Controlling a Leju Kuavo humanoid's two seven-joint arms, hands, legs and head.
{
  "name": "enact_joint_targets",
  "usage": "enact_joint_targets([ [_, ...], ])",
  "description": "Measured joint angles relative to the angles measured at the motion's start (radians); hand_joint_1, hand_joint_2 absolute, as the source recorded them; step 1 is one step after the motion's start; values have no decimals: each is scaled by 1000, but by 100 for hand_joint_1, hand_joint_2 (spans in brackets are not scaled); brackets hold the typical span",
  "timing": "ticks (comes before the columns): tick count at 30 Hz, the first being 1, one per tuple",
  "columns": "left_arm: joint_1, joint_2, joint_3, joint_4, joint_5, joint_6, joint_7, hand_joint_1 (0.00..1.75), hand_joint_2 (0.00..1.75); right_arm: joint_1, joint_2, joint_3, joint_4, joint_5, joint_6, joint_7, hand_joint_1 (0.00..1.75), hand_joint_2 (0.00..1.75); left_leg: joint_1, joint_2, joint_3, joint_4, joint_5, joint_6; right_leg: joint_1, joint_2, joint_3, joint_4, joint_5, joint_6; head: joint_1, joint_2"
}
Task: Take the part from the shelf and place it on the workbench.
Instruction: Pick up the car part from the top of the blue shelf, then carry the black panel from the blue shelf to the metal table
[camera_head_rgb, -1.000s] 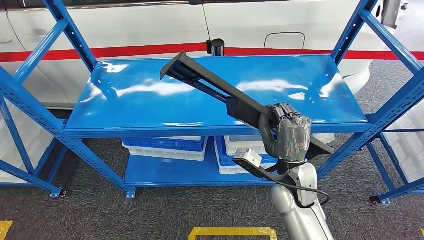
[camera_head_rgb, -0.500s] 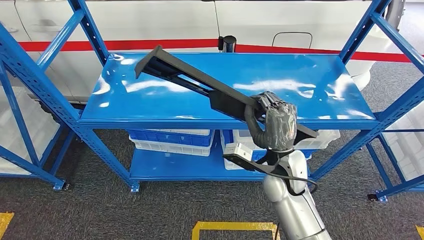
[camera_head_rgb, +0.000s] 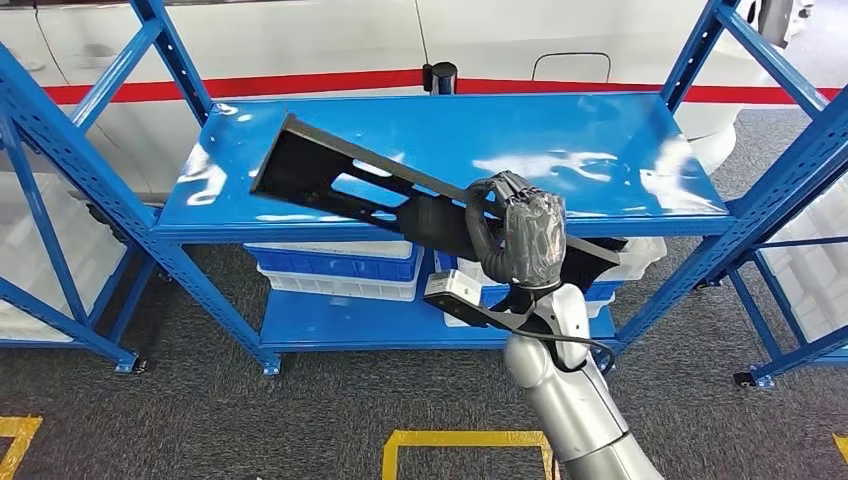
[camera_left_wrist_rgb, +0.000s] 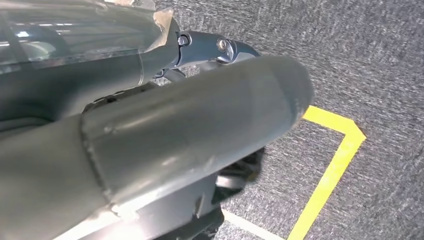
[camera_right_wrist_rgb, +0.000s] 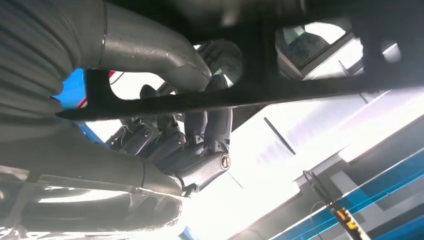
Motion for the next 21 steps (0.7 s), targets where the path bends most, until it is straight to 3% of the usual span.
enact_joint_targets([
  [1,0,0,1,0,0,0,0,0,0,0,1,2,5,0,0,0,175,175,3,0,-11,45,-19,-4,1,0,-7,0,5,1,0,0],
  [2,0,0,3,0,0,0,0,0,0,0,1,4,9,0,0,0,175,175,6,0,-4,52,-19,-7,1,0,-14,1,11,3,0,0],
  [3,0,0,4,0,0,0,0,0,0,0,1,5,14,0,0,0,175,175,8,1,25,18,-3,-8,0,0,-20,1,16,6,0,0],
  [6,-3,0,6,0,0,0,0,0,0,-6,3,6,21,-1,-1,0,175,175,9,-1,158,-184,58,3,3,1,-30,2,28,19,0,0],
  [7,-3,0,7,0,0,0,0,0,0,-10,5,6,24,-1,-2,0,175,175,6,-1,178,-220,65,9,5,1,-33,3,32,25,1,0],
  [11,-4,0,9,0,1,0,0,0,0,-19,11,10,36,-4,-7,-1,175,175,-1,2,172,-239,87,42,7,0,-49,12,37,50,4,0],
  [13,-6,-1,10,0,1,0,-1,0,0,-22,11,13,40,-4,-8,-1,175,175,1,5,158,-247,106,61,8,0,-84,84,-17,43,7,0],
  [15,-7,-1,10,0,1,0,-1,0,0,-23,10,15,46,-5,-8,-1,175,175,-2,7,137,-247,122,69,7,1,-134,221,-94,33,11,0],
  [16,-6,-1,10,0,1,0,-1,0,0,-23,10,16,48,-5,-8,-1,175,175,-3,7,126,-246,129,70,8,1,-148,276,-118,34,12,0],
  [17,-6,-1,10,0,1,0,-1,0,0,-23,9,17,51,-5,-9,-1,175,175,-3,7,116,-246,136,69,8,1,-145,298,-125,39,13,0],
  [18,-6,-1,10,0,1,0,-1,0,0,-23,9,17,54,-5,-9,-1,175,175,-4,6,107,-245,143,67,8,1,-122,281,-117,46,13,0],
  [20,-6,-1,10,0,1,-1,-1,0,0,-25,9,18,57,-5,-10,-1,175,175,-5,6,91,-241,154,61,7,1,-30,155,-83,58,13,0],
  [21,-7,-1,11,0,1,-2,-1,0,0,-28,10,19,59,-5,-10,-1,175,175,-6,6,82,-237,159,57,9,1,18,83,-73,59,14,0],
])
